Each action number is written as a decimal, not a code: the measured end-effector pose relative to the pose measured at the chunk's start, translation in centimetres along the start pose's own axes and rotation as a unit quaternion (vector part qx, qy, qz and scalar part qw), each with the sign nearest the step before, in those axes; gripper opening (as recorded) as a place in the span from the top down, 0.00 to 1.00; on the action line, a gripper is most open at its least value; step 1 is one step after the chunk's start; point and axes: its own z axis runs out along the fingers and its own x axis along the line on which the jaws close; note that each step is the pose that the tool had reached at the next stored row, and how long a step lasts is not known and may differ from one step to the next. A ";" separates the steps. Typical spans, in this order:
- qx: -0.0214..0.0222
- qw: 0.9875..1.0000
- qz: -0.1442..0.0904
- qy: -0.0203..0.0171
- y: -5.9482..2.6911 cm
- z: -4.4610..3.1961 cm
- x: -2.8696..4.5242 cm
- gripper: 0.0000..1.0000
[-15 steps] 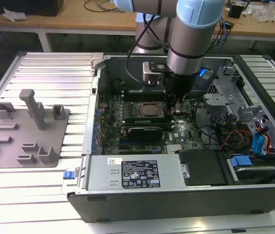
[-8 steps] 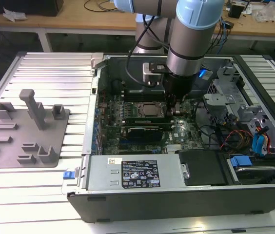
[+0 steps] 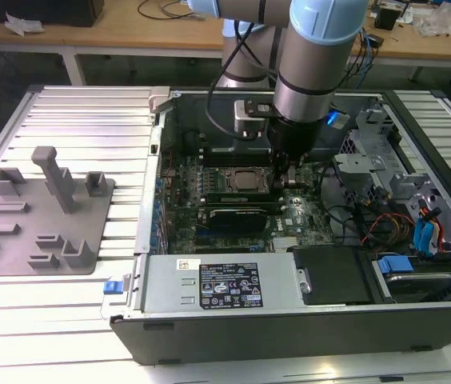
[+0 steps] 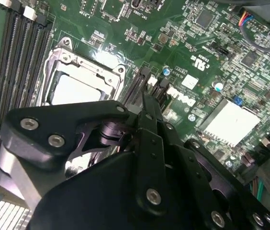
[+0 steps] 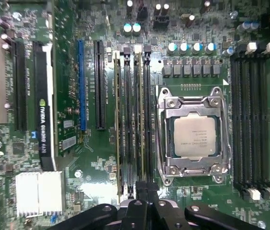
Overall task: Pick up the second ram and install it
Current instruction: 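Press down the second ram until it locks into place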
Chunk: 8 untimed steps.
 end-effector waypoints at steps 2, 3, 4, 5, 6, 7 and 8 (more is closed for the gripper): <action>0.000 1.000 0.000 0.000 0.02 -0.10 0.00 0.92; 0.000 1.000 0.000 0.000 0.30 -0.10 0.01 0.92; 0.000 1.000 0.000 0.000 0.90 -0.08 0.03 0.92; 0.001 1.000 0.000 0.000 1.43 -0.05 0.05 0.92; 0.001 1.000 0.000 0.000 1.91 -0.04 0.07 0.92; 0.001 1.000 0.000 0.000 2.54 -0.02 0.09 0.92; 0.001 1.000 0.000 0.000 2.97 -0.01 0.10 0.92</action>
